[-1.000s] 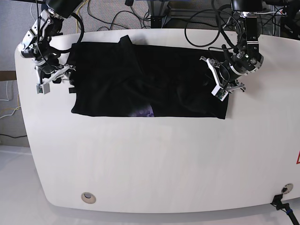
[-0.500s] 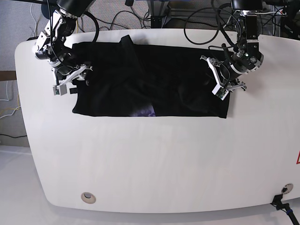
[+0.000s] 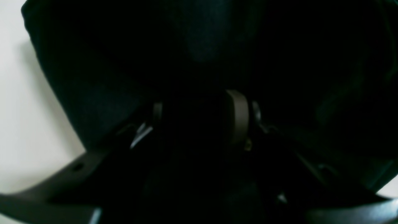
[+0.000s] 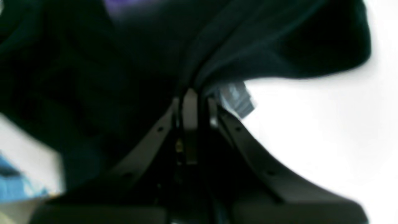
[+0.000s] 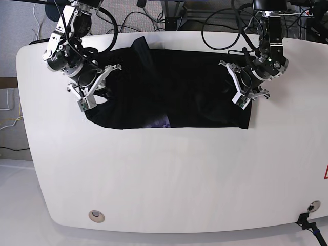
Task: Fold the T-shirt properly
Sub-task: 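Fold the shirt end with the right gripper toward the left gripper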
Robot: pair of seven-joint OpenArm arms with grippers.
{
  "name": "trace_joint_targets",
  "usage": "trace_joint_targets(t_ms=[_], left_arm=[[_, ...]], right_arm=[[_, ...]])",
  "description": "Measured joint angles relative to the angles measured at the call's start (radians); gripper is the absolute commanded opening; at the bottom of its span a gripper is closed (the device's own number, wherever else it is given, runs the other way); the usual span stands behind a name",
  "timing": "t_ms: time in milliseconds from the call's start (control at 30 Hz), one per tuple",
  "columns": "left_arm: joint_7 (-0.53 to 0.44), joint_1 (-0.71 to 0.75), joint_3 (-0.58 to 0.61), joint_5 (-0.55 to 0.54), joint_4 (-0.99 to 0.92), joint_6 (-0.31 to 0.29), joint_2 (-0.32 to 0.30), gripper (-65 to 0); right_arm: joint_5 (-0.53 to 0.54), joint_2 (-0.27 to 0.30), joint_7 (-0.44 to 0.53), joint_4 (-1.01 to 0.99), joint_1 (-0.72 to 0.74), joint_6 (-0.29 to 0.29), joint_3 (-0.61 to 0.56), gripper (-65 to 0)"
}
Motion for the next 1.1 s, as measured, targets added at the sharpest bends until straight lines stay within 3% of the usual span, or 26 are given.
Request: trace_joint_targets(t_ms=[167, 367, 500, 800, 1100], left_arm=[[0.0, -0.002, 0.0, 0.007, -0.002, 0.008, 0.015, -43.4], [0.0, -0.005, 0.0, 0.011, -0.003, 0.008, 0.034, -43.4], [0.0, -0.008, 0.001, 0.018, -0.003, 0.015, 0.047, -43.4], [0.0, -0.009, 0.001, 0.018, -0.004, 0.015, 0.049, -43.4], [-0.049, -0.087, 0.111, -0.001, -0.114, 0.023, 0.142, -43.4]], right_arm=[[0.042, -0.042, -0.011, 0.044, -0.005, -0.005, -0.087, -65.0], [0.131, -0.127, -0.011, 0.039, 0.018, -0.019, -0.275, -65.0], [0.134, -0.167, -0.008, 0.029, 0.064, -0.043, -0.382, -65.0], [0.135, -0.171, 0.071, -0.101, 0.13, -0.042, -0.558, -65.0], [0.135, -0.164, 0.088, -0.102, 0.15, -0.042, -0.518, -65.0]])
